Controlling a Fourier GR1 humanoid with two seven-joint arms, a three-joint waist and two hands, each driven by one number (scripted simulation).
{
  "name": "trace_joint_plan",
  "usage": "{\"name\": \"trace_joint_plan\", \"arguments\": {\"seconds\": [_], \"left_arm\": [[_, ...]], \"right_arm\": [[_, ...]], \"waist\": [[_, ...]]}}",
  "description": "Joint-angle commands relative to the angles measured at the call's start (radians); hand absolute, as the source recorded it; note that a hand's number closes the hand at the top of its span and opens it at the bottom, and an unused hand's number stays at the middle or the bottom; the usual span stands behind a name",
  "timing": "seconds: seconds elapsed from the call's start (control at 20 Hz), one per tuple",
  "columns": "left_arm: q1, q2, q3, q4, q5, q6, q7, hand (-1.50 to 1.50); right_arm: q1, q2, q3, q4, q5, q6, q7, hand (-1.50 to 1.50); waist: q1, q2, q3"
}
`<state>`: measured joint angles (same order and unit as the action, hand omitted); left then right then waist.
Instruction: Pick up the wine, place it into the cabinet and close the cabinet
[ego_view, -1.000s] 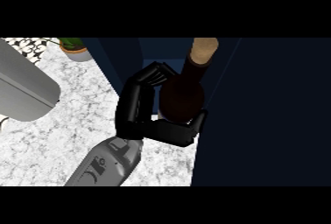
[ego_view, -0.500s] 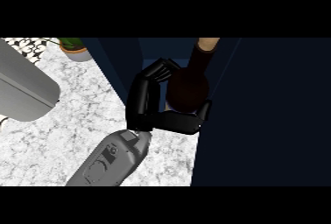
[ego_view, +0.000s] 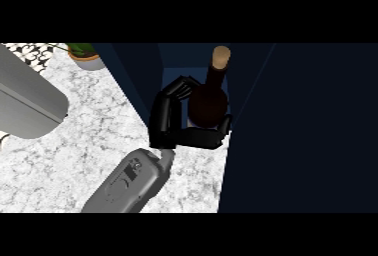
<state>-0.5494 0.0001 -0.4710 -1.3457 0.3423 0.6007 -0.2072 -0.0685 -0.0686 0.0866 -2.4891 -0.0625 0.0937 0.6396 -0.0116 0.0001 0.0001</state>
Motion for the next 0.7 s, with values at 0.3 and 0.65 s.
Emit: {"name": "trace_joint_plan", "arguments": {"seconds": [0.3, 0.65], "left_arm": [[-0.032, 0.0, 0.041, 0.19, -0.056, -0.016, -0.107, 1.5], [-0.045, 0.0, 0.037, 0.299, 0.025, 0.007, -0.258, 1.5]], "right_arm": [[0.004, 0.018, 0.015, -0.074, -0.023, -0.007, 0.028, -1.5], [0.003, 0.001, -0.029, -0.075, -0.069, 0.001, 0.034, -1.5]], "waist": [[0.002, 0.0, 0.0], [-0.002, 0.001, 0.0]]}}
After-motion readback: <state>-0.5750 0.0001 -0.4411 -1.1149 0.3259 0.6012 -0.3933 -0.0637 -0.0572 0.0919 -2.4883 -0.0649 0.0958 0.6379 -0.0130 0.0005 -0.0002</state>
